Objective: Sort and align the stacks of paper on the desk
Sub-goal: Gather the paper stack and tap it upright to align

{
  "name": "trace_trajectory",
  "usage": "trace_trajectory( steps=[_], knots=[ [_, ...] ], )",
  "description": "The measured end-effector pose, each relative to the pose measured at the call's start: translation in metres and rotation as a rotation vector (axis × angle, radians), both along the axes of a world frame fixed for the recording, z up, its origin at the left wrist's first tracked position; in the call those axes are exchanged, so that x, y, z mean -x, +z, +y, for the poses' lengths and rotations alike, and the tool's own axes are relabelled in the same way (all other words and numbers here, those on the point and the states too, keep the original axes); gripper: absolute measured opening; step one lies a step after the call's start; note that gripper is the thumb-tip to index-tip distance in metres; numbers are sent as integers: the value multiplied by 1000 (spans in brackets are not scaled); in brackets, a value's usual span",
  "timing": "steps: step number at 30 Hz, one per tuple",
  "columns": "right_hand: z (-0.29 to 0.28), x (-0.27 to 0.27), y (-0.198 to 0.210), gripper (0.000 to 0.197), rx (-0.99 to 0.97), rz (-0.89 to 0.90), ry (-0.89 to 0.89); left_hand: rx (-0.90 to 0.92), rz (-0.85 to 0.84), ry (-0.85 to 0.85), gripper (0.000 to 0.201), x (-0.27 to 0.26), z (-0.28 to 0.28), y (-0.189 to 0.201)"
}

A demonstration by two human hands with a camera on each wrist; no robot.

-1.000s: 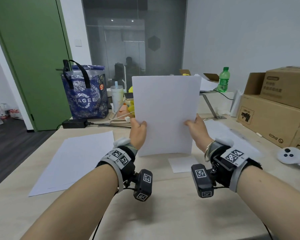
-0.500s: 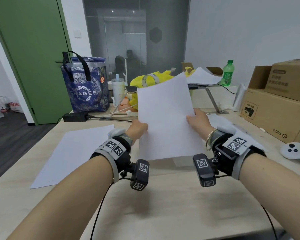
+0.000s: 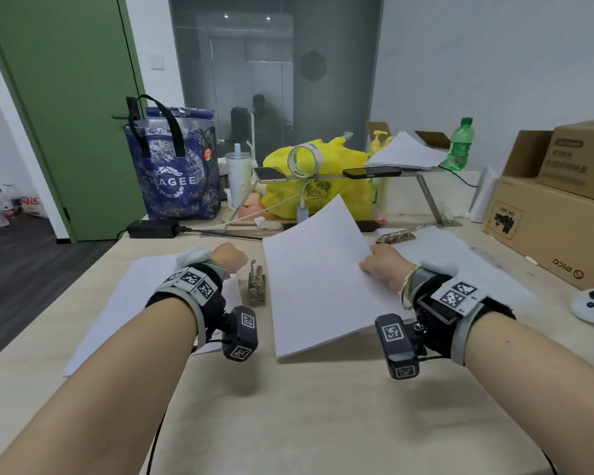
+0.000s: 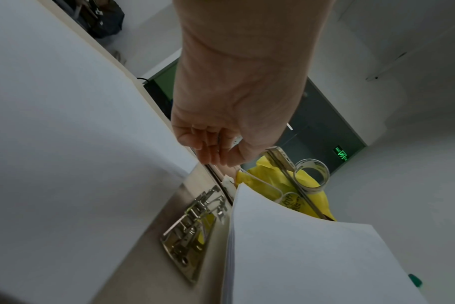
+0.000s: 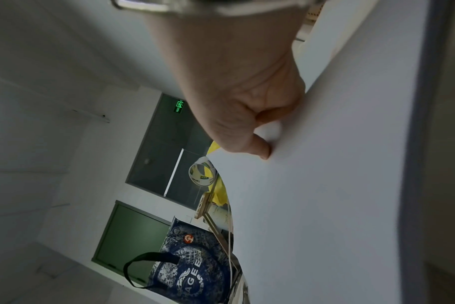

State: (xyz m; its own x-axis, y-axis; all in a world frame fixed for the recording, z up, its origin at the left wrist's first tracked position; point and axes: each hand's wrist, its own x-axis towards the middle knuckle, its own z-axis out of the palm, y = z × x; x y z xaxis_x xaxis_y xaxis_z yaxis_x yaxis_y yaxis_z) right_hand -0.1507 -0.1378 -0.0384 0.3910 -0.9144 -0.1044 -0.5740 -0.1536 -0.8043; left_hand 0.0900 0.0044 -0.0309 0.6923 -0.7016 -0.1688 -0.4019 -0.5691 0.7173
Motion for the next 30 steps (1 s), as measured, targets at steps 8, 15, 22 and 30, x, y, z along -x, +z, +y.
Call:
trace_trajectory(
  steps=[8,15,22,30],
  knots=[
    [-3,-19,-8,12,-83,93,1,-23,35,-23,35,2,-11,-8],
    [2,-26,-16,30,-101,152,18,-1,65,-35,29,-4,-17,-10],
    [8,-25,-17,14,-41,273,-25,50,95,-70,16,-6,-11,-5],
    [14,-20,-19,29,-35,258,3,94,73,-88,40,2,-2,4]
  ],
)
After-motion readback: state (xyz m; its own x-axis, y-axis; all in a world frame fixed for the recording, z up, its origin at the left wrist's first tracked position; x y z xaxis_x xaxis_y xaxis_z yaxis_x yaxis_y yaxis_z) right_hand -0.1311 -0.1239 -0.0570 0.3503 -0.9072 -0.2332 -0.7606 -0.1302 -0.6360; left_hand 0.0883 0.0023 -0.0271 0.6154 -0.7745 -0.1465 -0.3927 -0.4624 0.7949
